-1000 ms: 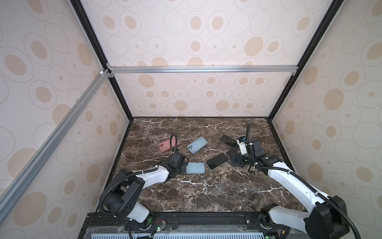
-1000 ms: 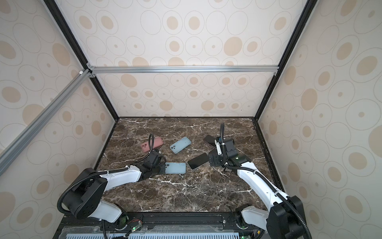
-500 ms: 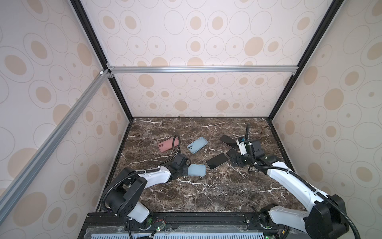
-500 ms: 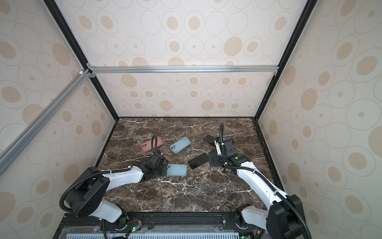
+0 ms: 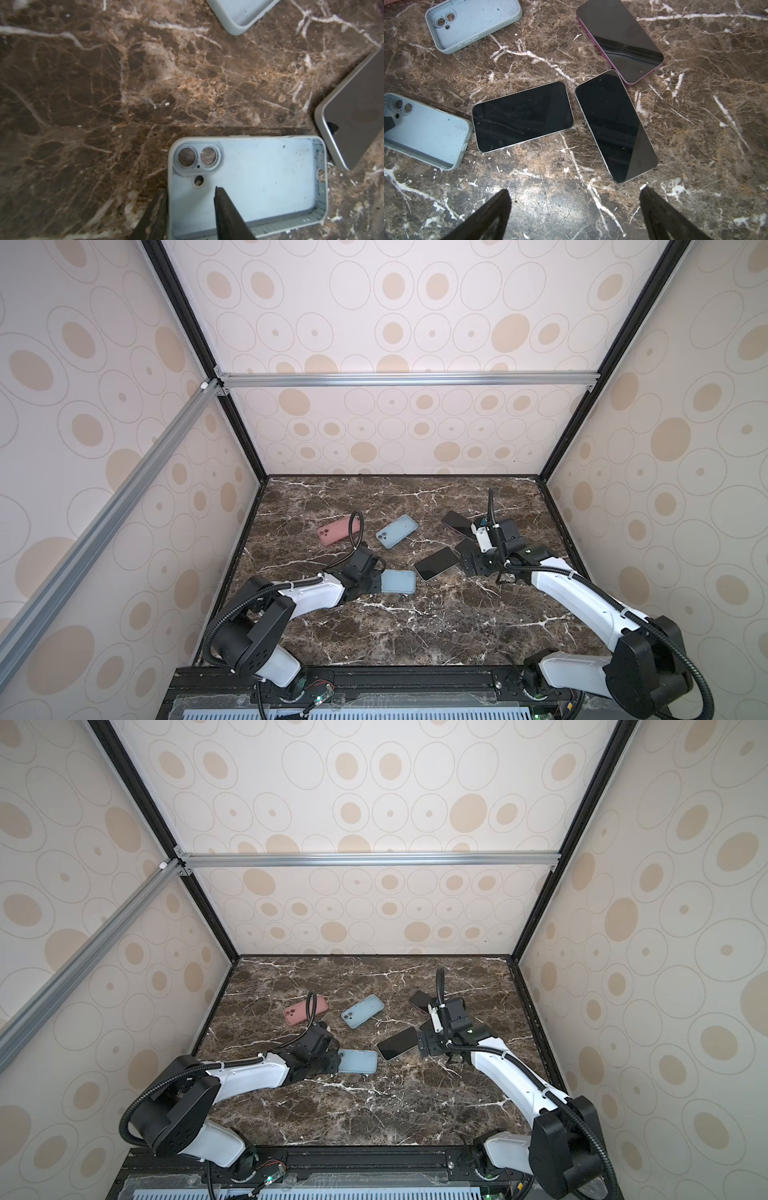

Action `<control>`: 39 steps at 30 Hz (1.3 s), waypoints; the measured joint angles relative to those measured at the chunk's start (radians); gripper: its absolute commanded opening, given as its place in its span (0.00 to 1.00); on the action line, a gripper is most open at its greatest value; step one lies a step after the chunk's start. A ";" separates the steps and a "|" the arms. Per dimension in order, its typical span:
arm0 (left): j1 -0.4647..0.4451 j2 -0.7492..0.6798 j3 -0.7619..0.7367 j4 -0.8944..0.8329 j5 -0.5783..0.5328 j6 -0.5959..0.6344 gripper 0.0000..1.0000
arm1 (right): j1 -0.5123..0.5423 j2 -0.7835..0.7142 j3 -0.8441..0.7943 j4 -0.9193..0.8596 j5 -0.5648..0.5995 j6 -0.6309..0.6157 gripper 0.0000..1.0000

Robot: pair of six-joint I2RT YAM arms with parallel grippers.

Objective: Put the phone into the phone case

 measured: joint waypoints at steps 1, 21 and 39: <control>0.000 -0.001 -0.001 0.005 0.010 -0.001 0.39 | 0.001 0.004 0.002 -0.003 -0.002 0.000 1.00; -0.001 -0.079 -0.027 -0.008 0.055 0.021 0.77 | 0.009 0.048 0.067 -0.067 -0.010 0.000 1.00; -0.002 0.007 0.226 -0.083 0.085 0.406 0.95 | 0.012 0.059 0.107 -0.092 0.011 0.026 1.00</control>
